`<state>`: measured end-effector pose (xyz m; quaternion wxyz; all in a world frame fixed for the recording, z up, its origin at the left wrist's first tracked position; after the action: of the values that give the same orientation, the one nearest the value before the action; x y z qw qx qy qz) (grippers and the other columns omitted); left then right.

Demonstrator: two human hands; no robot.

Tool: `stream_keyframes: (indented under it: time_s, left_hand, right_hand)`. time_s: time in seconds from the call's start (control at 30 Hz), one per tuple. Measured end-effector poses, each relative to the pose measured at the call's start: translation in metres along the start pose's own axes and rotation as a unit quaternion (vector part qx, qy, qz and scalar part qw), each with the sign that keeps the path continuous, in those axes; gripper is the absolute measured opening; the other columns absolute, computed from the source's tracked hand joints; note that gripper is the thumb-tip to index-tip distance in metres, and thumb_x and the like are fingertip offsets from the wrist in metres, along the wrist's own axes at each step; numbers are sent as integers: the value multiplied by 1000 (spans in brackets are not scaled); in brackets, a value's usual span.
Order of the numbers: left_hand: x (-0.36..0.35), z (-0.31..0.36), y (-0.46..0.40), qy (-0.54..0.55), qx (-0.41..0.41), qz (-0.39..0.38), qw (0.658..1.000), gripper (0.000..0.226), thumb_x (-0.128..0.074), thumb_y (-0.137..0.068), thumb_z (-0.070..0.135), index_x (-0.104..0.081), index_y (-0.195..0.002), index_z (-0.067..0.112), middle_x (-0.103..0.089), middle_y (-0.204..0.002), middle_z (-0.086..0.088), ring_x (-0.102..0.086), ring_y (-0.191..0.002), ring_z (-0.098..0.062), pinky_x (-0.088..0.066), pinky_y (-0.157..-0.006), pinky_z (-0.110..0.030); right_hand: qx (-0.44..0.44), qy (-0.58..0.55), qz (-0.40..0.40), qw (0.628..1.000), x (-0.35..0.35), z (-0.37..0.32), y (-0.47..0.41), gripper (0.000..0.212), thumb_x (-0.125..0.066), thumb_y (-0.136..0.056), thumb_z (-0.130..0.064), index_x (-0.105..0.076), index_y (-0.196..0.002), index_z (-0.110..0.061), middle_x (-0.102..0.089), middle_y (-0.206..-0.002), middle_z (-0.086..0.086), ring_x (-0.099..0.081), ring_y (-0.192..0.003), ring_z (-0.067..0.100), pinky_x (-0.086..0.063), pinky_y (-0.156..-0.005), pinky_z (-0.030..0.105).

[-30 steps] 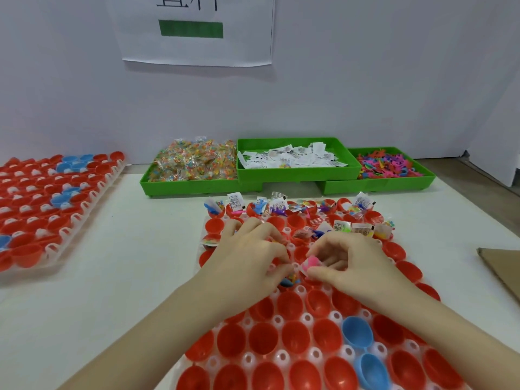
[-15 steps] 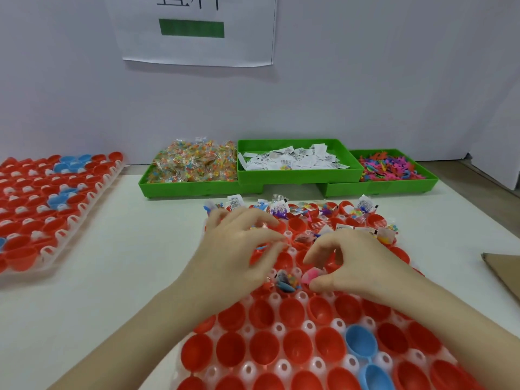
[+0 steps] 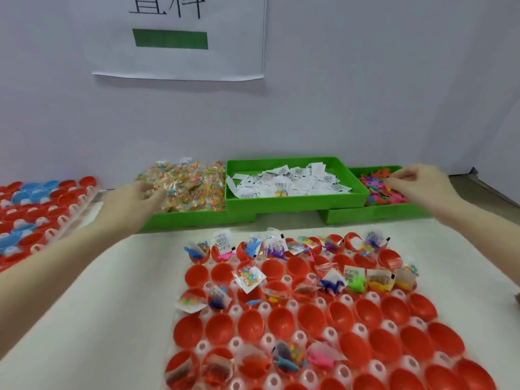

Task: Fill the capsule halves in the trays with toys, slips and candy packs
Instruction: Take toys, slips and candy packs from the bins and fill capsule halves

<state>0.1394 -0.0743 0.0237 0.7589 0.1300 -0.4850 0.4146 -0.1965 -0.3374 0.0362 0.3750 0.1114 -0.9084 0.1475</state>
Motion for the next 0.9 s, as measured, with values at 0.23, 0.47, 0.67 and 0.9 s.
stream_keyframes:
  time_s: [0.23,0.47,0.67,0.9]
  left_hand:
    - [-29,-13,-34,-83,18,17,996,36,-59,-87,38,-65,-103,6,-52,-114,-20,-52,-102,-36,-39,-80,-38]
    - [-29,-16,-40,8,-2,108,994,19,-74,-76,25,-66,-77,9,-50,-100,-13,-47,-97,-27,-33,-74,-33]
    - [-25,-6,-33,104,-41,163,980,15,-71,-79,18,-62,-72,9,-64,-82,-6,-57,-83,-27,-40,-73,-34]
    - [-26,3,-26,126,-85,173,973,17,-66,-83,11,-55,-96,9,-61,-79,1,-60,-72,-25,-49,-76,-41]
  right_hand:
    - [6,207,-42,977,-47,41,-62,55,-65,-84,-27,-47,-130,-2,-54,-128,20,-50,-116,34,-39,-94,38]
    - [-2,189,11,982,-37,39,-76,19,-76,-72,-12,-72,-89,-4,-69,-100,16,-60,-96,32,-45,-83,36]
    - [70,171,115,976,-19,22,-71,21,-66,-80,-5,-68,-100,-2,-67,-80,16,-61,-85,35,-45,-79,38]
    - [84,-15,97,992,-23,4,-65,35,-66,-82,-11,-56,-115,-8,-61,-74,7,-54,-47,2,-38,-56,21]
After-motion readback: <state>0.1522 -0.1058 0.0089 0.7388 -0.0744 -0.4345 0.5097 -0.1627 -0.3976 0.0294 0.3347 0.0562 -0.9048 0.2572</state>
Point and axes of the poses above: each hand's wrist, its own y-axis away from the middle knuckle, its own x-axis out of the back of the hand, z = x × y, the point moved 4 cm from there along -y, towards the middle knuckle
